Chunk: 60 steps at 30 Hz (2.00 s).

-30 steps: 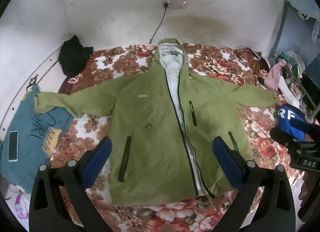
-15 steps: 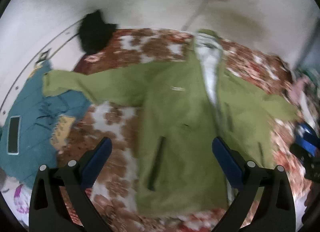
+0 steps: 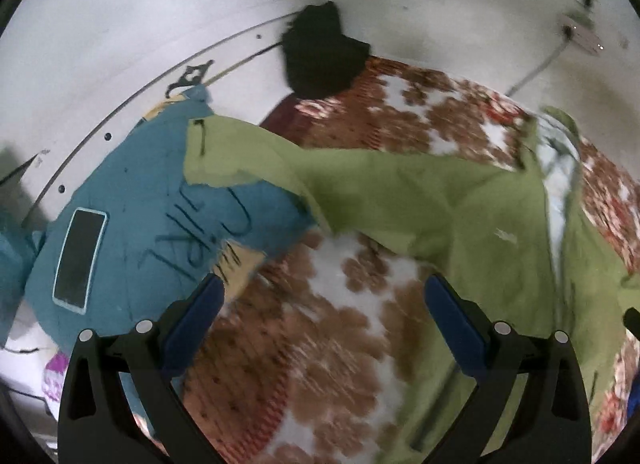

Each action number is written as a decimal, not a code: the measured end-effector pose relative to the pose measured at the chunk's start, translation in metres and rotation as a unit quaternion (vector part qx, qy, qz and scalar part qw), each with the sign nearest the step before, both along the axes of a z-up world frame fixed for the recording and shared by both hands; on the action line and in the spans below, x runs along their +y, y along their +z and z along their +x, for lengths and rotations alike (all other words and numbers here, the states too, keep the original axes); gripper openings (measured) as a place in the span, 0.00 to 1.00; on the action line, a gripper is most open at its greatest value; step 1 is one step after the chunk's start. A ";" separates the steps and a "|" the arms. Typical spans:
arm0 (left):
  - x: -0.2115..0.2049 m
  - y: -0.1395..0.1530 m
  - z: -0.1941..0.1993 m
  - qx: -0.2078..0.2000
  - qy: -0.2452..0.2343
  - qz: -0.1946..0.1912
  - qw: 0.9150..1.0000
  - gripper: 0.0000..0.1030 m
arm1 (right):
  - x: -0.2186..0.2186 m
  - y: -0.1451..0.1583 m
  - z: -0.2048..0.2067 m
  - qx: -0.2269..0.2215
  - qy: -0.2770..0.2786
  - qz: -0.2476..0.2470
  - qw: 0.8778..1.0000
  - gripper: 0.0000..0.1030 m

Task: Fold large clothes
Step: 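Grasp the green jacket's sleeve cuff with the left tool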

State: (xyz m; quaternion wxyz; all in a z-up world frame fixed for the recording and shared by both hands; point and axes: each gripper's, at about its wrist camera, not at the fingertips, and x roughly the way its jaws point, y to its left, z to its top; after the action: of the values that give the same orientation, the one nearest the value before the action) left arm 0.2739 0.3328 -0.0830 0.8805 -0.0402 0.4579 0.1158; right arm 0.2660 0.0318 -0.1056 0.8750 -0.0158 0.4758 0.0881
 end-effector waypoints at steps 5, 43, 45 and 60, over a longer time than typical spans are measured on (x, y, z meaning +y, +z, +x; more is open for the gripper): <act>0.072 -0.022 0.046 -0.008 0.045 -0.054 0.997 0.95 | 0.042 -0.032 0.051 0.020 -0.006 0.013 1.000 0.96; 0.213 -0.114 0.184 -0.060 0.103 -0.184 0.976 0.09 | 0.175 -0.259 0.198 0.091 0.112 -0.142 0.979 0.96; 0.203 -0.093 0.183 -0.074 0.082 -0.171 0.979 0.09 | 0.180 -0.269 0.195 0.095 0.120 -0.149 0.977 0.96; -0.006 0.017 0.217 -0.130 -0.119 -0.134 0.975 0.09 | 0.159 -0.265 0.164 0.023 0.109 -0.116 0.987 0.96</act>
State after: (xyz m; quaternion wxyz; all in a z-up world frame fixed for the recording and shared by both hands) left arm 0.4909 0.3273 -0.0659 0.9268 -0.1174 0.3519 -0.0584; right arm 0.4301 0.1903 -0.3708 0.8414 -0.1666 0.4982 0.1272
